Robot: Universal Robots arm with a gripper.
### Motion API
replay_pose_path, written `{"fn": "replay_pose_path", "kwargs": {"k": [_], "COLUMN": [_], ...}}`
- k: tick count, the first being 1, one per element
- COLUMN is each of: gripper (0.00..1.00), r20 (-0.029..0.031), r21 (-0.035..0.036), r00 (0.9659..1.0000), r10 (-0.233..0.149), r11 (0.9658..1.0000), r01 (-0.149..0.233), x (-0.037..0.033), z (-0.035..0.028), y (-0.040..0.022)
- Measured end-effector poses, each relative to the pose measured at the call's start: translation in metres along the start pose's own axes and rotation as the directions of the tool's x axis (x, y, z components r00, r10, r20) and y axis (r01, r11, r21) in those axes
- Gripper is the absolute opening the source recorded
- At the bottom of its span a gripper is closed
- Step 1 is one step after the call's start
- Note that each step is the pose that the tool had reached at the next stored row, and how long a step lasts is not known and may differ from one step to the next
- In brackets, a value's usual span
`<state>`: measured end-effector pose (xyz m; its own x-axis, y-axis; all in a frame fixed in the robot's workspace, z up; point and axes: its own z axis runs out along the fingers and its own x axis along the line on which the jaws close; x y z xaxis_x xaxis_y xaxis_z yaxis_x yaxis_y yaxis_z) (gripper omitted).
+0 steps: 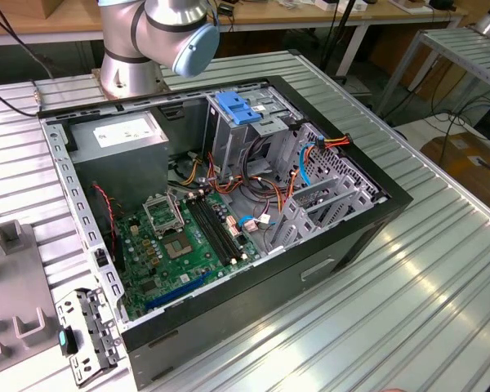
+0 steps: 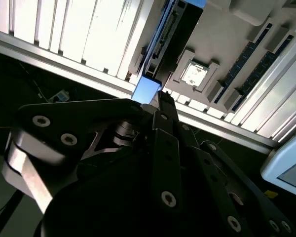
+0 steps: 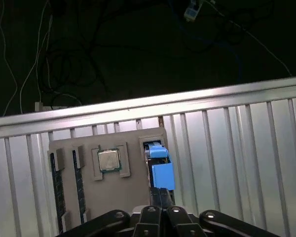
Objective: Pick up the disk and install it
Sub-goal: 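Pick up the disk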
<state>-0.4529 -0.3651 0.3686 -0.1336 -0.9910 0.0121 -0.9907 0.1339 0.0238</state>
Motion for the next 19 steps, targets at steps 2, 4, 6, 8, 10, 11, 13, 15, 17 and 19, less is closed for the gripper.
{"fn": "replay_pose_path", "kwargs": {"k": [2,4,6,8,10,11,13,15,17,19], "gripper": [0.11,0.11,0.11,0.11,0.11,0.11,0.11,0.17,0.29,0.42], "r20": [0.0000,0.0000,0.0000,0.0000,-0.0001,0.0000,-0.0001,0.0002,0.0000,0.0005], "r21": [0.0001,0.0001,0.0001,0.0001,0.0001,0.0001,0.0001,0.0008,0.0017,0.0058], "r00": [1.0000,1.0000,1.0000,1.0000,1.0000,1.0000,1.0000,1.0000,1.0000,0.9999], "r10": [-0.001,-0.002,-0.002,-0.002,-0.003,-0.003,-0.003,-0.003,-0.007,-0.012], "r11": [1.0000,1.0000,1.0000,1.0000,1.0000,1.0000,1.0000,1.0000,1.0000,0.9999], "r01": [0.001,0.002,0.002,0.002,0.003,0.003,0.003,0.003,0.007,0.012], "x": [0.0000,0.0000,0.0000,0.0000,0.0000,0.0000,0.0000,-0.0002,0.0003,0.0006], "z": [0.0000,0.0000,0.0000,0.0000,0.0000,0.0000,0.0001,0.0012,0.0039,0.0071], "y": [0.0000,0.0000,0.0000,0.0000,0.0000,0.0000,0.0000,0.0010,0.0050,0.0075]}}
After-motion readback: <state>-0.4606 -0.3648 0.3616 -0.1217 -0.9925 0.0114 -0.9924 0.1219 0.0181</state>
